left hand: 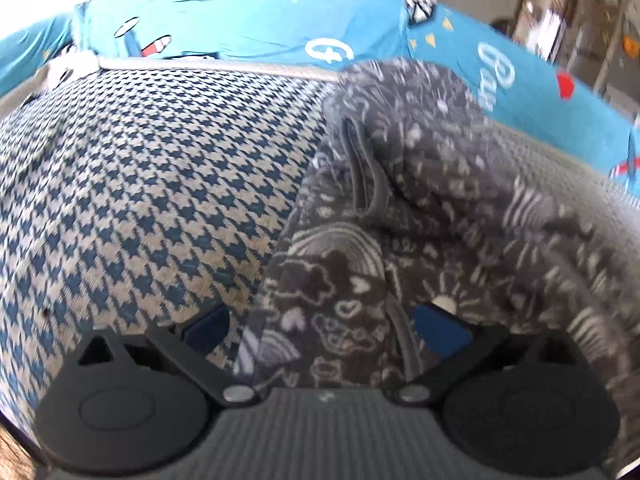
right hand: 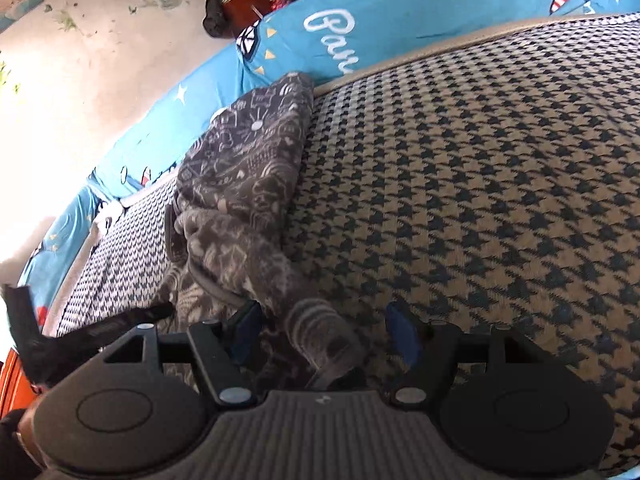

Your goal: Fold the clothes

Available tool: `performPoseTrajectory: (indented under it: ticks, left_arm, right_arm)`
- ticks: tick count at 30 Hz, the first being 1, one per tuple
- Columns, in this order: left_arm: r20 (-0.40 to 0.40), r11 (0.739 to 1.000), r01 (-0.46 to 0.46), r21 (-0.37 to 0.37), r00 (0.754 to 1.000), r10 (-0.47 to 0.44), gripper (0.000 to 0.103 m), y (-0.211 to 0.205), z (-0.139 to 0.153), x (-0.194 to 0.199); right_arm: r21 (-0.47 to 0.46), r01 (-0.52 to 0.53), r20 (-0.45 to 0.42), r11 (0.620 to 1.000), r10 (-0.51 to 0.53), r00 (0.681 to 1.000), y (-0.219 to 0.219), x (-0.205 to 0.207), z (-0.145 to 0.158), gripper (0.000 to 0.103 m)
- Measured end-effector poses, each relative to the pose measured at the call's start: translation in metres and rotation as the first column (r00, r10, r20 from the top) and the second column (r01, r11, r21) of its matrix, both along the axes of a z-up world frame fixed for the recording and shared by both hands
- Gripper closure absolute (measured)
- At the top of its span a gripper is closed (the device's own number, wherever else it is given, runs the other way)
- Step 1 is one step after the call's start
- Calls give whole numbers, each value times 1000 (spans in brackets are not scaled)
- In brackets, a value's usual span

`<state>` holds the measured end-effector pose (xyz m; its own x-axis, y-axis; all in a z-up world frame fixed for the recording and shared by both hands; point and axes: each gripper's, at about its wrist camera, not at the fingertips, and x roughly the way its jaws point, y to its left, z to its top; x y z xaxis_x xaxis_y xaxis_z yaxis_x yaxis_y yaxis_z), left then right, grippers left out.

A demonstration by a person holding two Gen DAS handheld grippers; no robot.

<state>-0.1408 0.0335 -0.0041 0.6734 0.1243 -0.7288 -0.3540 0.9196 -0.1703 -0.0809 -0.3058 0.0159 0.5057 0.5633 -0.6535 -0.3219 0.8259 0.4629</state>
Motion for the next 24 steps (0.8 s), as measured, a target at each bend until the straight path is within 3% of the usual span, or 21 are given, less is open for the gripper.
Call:
performPoseTrajectory:
  ticks: [7,9,11,14,15,20,24]
  left_arm:
    - [47,999,44,14,998,-45,0,11,38,-12]
    - [53,997,73,32,996,-74,0,16,50,-14]
    - [58,995,90,50,994,-93,0,23,60,-13]
    - [74,993,96,71,992,-101,0,36,70,-15]
    - [82,994,86,73,992,-92,0,40,71,-17]
    - [89,995,-24,-97,995,33,0,69,57,-27]
    - [103,990,-80,-117,990,93,0,78,57,-34]
  right_arm:
    - [33,-10,-6,999,10,1000,7,3,-8,34]
    - [28,-30,16,999,29,999,11,1,-7,39]
    - [29,-61,45,998,59,997,16,-2,-4,65]
    - [15,-78,97,997,76,992,20,-10,2,83]
    - [14,-74,107,997,72,992,20,-13,4,85]
    - [85,-131,133,988,119,984,26,-30,21,92]
    - [125,-240,168,963,218,961,47,-47,39,94]
